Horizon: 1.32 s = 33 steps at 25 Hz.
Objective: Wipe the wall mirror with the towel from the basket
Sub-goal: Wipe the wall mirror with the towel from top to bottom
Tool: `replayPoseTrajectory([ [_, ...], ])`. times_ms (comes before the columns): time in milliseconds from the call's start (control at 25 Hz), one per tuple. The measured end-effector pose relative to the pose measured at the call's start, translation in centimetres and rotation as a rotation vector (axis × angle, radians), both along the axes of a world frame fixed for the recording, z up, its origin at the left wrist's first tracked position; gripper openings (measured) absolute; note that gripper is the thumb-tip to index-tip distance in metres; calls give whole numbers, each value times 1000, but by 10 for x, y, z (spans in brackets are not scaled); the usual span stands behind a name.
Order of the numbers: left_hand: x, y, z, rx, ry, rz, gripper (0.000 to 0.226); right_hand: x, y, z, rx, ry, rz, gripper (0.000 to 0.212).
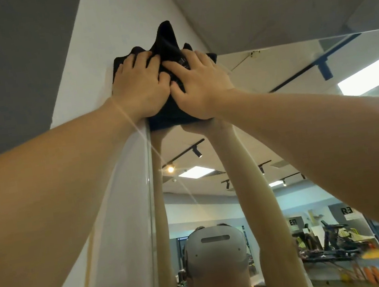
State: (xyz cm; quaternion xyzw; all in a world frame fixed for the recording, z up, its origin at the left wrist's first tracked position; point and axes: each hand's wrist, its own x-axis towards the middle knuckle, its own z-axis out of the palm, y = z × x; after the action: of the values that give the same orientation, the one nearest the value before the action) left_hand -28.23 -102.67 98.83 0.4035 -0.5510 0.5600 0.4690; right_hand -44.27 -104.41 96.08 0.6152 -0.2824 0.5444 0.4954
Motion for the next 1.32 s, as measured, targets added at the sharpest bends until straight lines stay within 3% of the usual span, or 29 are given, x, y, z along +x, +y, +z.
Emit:
replayPoseTrajectory([
  [240,-9,1,-4,24,-23,63,78,-11,6,-5,8,7,10,53],
  [400,-29,2,-12,51,36,-26,56,-28,5,-7,-3,11,5,53],
  [720,-96,-8,-19,62,44,-224,55,-88,-6,-5,-1,-5,25,53],
  [1320,-344,-33,-21,68,19,-228,57,-339,-26,-7,35,-39,-37,56],
])
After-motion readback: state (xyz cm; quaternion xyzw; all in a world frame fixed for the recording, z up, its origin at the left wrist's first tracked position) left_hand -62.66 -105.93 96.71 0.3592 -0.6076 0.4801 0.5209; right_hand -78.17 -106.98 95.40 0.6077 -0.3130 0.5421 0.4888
